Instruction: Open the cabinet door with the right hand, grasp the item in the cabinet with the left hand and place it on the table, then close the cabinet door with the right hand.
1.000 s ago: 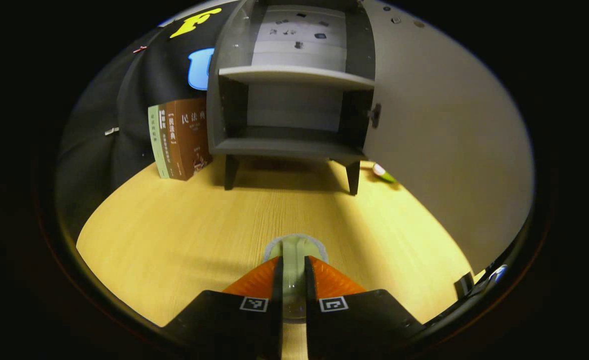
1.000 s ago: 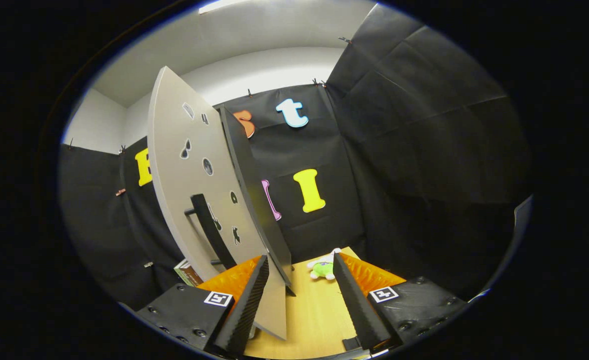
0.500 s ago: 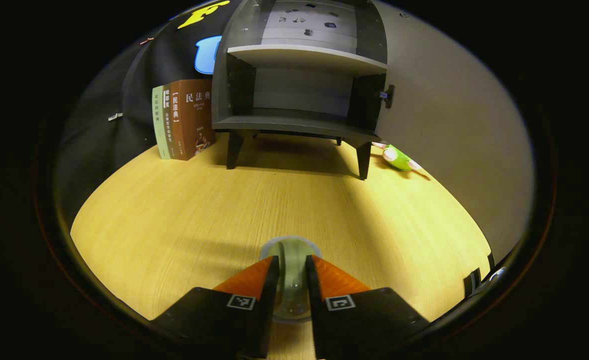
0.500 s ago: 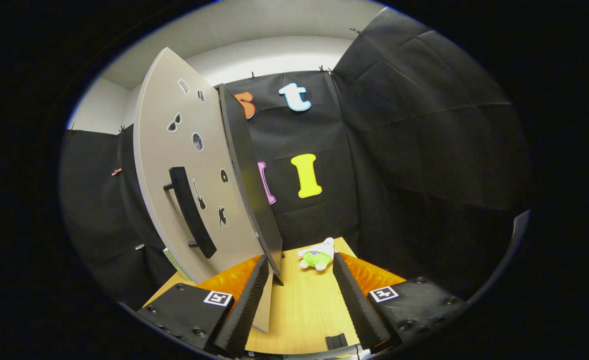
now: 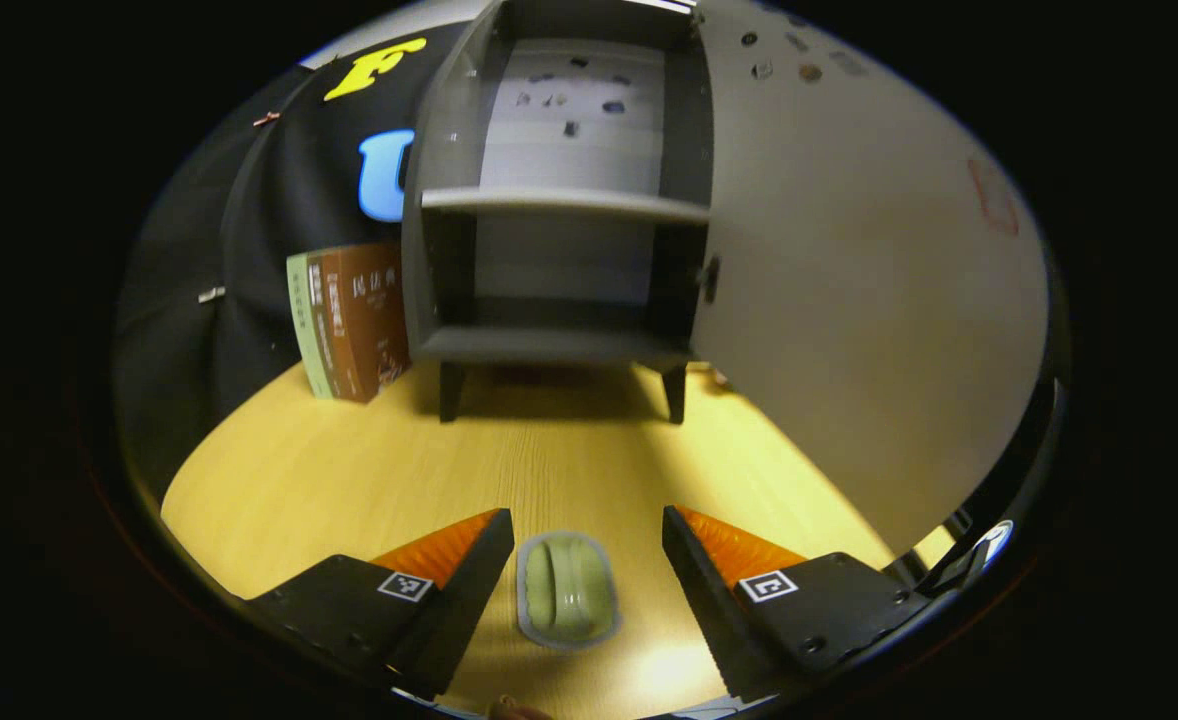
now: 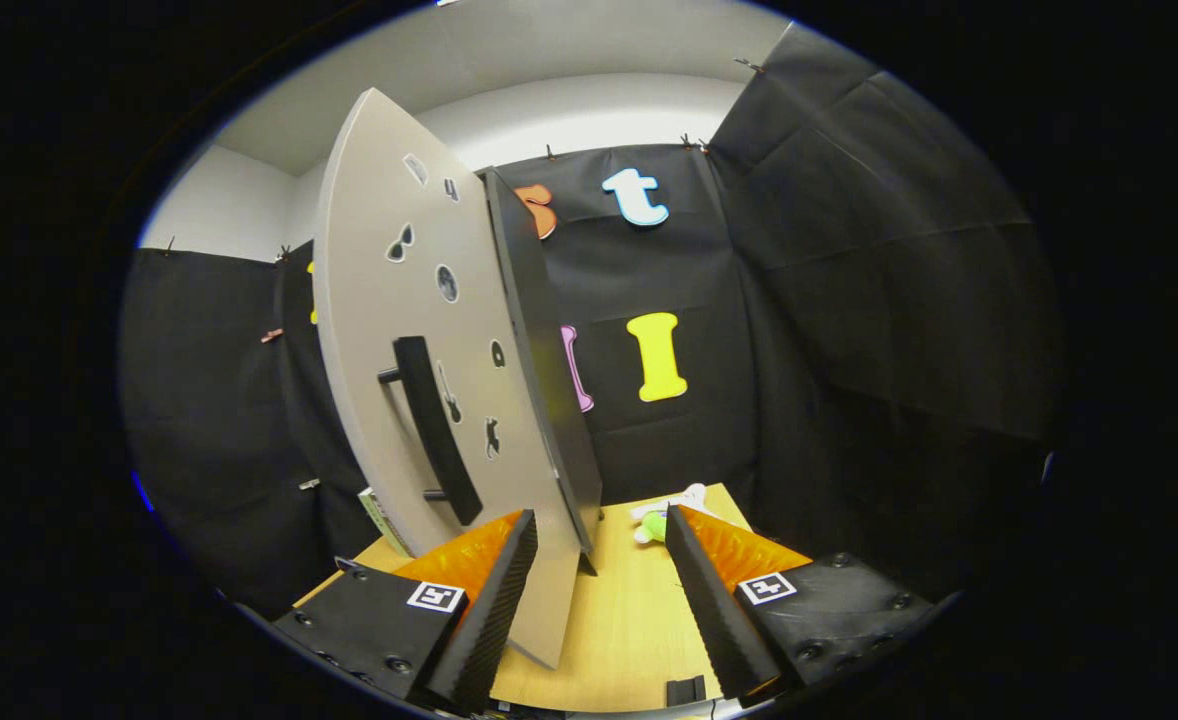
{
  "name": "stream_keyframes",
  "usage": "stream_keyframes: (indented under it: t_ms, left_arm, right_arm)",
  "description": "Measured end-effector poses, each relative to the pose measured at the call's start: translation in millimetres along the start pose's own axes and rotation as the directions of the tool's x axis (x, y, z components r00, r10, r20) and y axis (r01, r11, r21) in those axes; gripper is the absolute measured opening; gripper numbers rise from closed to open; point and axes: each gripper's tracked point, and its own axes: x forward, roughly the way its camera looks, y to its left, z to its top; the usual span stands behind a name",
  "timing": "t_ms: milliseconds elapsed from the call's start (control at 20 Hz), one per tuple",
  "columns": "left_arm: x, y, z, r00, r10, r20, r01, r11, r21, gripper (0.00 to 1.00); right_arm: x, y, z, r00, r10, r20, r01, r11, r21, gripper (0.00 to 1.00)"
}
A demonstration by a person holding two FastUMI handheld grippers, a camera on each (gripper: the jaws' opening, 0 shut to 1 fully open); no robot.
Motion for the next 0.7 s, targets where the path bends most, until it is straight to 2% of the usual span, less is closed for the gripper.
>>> stream_keyframes:
  t_ms: [150,250,300,350,400,450,500,550,650,700]
  left_arm:
    - [-39.0,-0.8,99.0,0.979,-0.046,0.196,0.045,0.999,0.011,0.95]
    - [-64.5,1.5,148.7,0.965,-0.064,0.253,0.055,0.998,0.044,0.95]
    - [-77.0,1.6,170.5,0.957,-0.074,0.280,0.060,0.996,0.059,0.92]
    - [-88.8,-1.8,190.6,0.948,-0.090,0.307,0.072,0.995,0.070,0.97]
    - [-103.0,-4.1,210.4,0.936,-0.100,0.337,0.079,0.994,0.077,0.95]
    - [-118.1,-3.2,230.8,0.919,-0.098,0.382,0.072,0.994,0.081,0.95]
    - [-131.9,-3.7,247.7,0.903,-0.098,0.418,0.068,0.994,0.087,0.96]
    - [-143.4,-3.9,261.4,0.890,-0.096,0.445,0.064,0.994,0.088,0.92]
    - [-161.6,-6.3,282.4,0.869,-0.097,0.485,0.066,0.995,0.081,0.92]
    - [-167.5,-6.9,288.4,0.862,-0.098,0.497,0.071,0.995,0.072,0.92]
  right_arm:
    - [3.0,21.3,7.3,0.997,0.079,0.015,-0.079,0.997,0.000,0.84]
    - [8.1,36.8,13.6,0.991,0.131,0.026,-0.131,0.991,0.000,0.88]
    - [11.1,42.8,15.8,0.988,0.154,0.028,-0.153,0.988,-0.010,0.88]
    - [14.6,46.8,17.9,0.985,0.170,0.029,-0.169,0.985,-0.024,0.82]
    - [18.0,49.5,19.4,0.983,0.182,0.031,-0.180,0.983,-0.040,0.91]
    - [21.0,52.7,21.6,0.980,0.198,0.034,-0.196,0.979,-0.054,0.95]
    - [24.7,57.5,23.6,0.975,0.221,0.039,-0.218,0.974,-0.059,0.95]
    - [26.7,64.0,25.1,0.967,0.250,0.040,-0.248,0.967,-0.057,0.96]
    - [32.5,73.2,26.6,0.954,0.297,0.037,-0.295,0.954,-0.055,0.95]
    - [34.9,75.6,25.8,0.950,0.312,0.033,-0.309,0.949,-0.062,1.00]
